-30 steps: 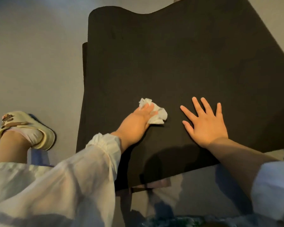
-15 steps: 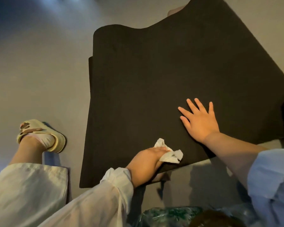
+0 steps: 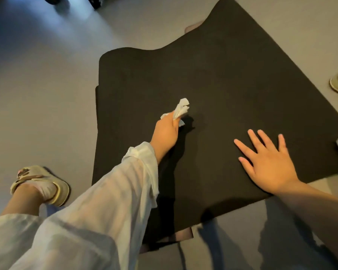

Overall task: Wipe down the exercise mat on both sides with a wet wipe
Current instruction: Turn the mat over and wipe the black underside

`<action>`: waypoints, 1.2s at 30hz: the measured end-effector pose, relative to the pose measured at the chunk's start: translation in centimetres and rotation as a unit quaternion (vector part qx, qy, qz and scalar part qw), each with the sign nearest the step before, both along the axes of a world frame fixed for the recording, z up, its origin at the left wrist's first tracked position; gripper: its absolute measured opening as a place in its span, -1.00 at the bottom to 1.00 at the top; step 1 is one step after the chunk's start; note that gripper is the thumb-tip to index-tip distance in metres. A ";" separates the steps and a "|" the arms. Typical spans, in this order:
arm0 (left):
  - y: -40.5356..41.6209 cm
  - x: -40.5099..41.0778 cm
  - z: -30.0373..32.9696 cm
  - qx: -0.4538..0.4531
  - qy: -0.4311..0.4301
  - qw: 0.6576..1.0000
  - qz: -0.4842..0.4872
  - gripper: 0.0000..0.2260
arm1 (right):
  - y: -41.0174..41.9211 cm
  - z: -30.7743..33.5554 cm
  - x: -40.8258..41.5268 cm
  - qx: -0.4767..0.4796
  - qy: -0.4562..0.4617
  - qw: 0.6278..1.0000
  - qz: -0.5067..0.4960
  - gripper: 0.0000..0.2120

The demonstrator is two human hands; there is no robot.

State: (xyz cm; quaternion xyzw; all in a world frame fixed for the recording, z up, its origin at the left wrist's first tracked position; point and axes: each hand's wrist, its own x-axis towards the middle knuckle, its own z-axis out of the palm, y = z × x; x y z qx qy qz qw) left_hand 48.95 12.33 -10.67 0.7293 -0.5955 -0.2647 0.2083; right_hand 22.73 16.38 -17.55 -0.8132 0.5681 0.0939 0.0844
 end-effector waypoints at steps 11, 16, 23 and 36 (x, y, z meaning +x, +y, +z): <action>-10.4 1.2 -1.3 -0.018 -0.260 0.962 -0.085 -0.69 | -0.4 -0.6 0.1 0.000 -0.007 1.000 -0.006 -0.50; -9.6 4.3 -3.9 0.113 -0.451 0.881 -0.088 -0.52 | -0.5 0.2 0.3 -0.025 -0.028 0.999 -0.013 -0.51; -7.7 4.5 -3.9 0.145 -0.405 0.885 -0.179 -0.48 | -0.6 -0.2 0.1 -0.013 -0.028 1.000 -0.003 -0.50; 5.2 -3.9 -2.2 0.214 -0.334 0.889 -0.229 -0.46 | -0.7 -1.4 0.0 -0.029 -0.019 0.999 0.013 -0.46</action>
